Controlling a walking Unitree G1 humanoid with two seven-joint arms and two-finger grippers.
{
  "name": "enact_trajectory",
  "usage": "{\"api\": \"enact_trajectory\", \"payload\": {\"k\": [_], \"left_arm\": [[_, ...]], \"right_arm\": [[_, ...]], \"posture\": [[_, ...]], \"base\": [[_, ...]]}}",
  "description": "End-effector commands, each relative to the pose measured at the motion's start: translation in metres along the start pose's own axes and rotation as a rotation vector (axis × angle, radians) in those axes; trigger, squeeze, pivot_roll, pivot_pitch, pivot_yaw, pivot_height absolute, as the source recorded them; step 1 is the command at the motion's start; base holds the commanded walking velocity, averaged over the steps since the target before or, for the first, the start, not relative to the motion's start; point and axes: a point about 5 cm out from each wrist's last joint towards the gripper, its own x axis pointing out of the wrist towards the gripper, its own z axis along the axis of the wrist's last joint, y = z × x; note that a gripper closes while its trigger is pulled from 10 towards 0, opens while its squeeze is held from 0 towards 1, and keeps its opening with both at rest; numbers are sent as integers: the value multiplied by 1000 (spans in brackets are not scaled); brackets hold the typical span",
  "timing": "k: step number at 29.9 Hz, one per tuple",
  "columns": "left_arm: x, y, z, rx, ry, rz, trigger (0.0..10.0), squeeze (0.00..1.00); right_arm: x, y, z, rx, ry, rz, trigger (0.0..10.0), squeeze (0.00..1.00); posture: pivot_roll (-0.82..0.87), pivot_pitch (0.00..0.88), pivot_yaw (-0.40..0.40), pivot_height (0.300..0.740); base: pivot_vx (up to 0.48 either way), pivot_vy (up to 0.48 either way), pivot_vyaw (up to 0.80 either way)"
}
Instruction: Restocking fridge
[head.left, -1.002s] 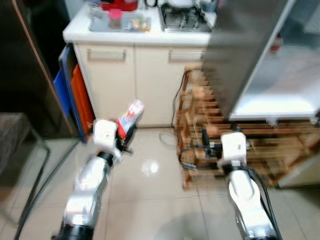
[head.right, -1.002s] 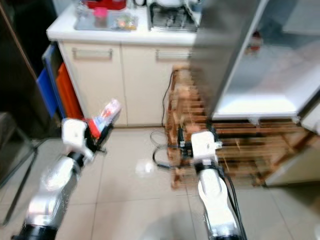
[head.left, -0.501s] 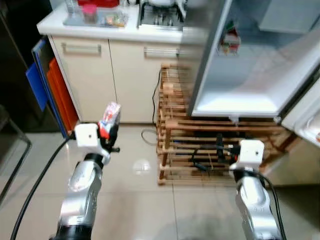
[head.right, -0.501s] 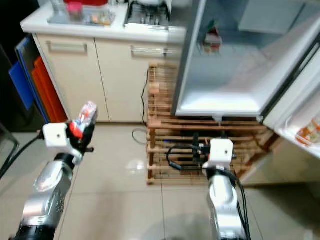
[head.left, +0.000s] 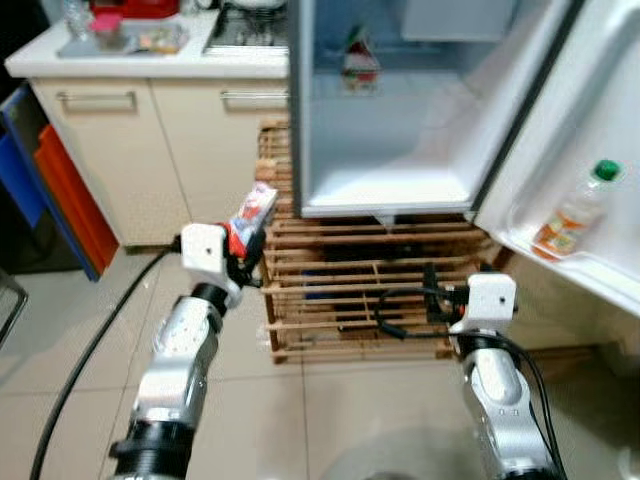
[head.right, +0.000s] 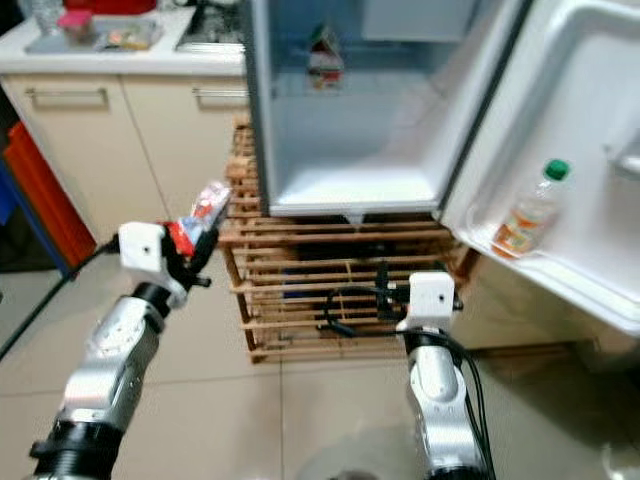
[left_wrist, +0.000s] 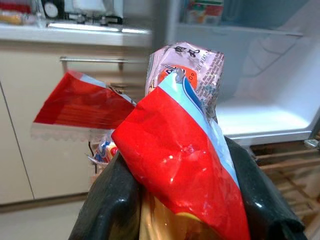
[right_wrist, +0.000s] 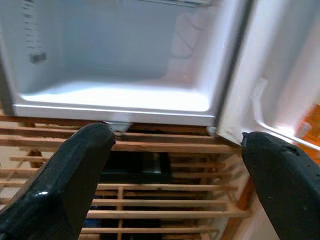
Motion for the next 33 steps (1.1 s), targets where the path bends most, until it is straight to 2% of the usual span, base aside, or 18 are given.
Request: {"api": "enact_trajectory", "payload": {"k": [1,3,8,12,14,18,25,33], "left_arm": [[5,-7,5,21,-26,-23,10000,0],[6,-10,3,73,-10,-42,10000,0],[5,-20,8,47,-50,-102,10000,0],[13,-28,7,41,-32,-125,10000,0],[21,-31,10,49,-34,-132,10000,0],[28,-31,13,41,-31,-131,10000,0],[31,-29,14,10,-30,-111,10000,0],[38,-39,13,52,-15,-155,10000,0]], "right_arm": [[0,-6,0,-16,-3,-13,10000,0],[0,-5,0,-13,-3,-1,10000,0],[-7,4,-2,1,4,110,10000,0],[-20,5,-16,-25,68,188,10000,0],[-24,7,-19,-39,75,224,10000,0],[-23,10,-18,-39,71,248,10000,0],[-24,11,-19,-28,81,275,10000,0],[-28,12,-26,-22,108,311,10000,0]], "posture": [[-134,0,36,740],[-134,0,35,740],[-136,0,32,740],[-138,0,31,740],[-152,0,36,740],[-160,0,44,740],[-167,0,44,740],[-164,0,37,740]], "base": [[0,-454,0],[0,0,0],[96,0,0],[480,0,0],[480,0,0],[480,0,0],[480,0,0],[480,0,0]]}}
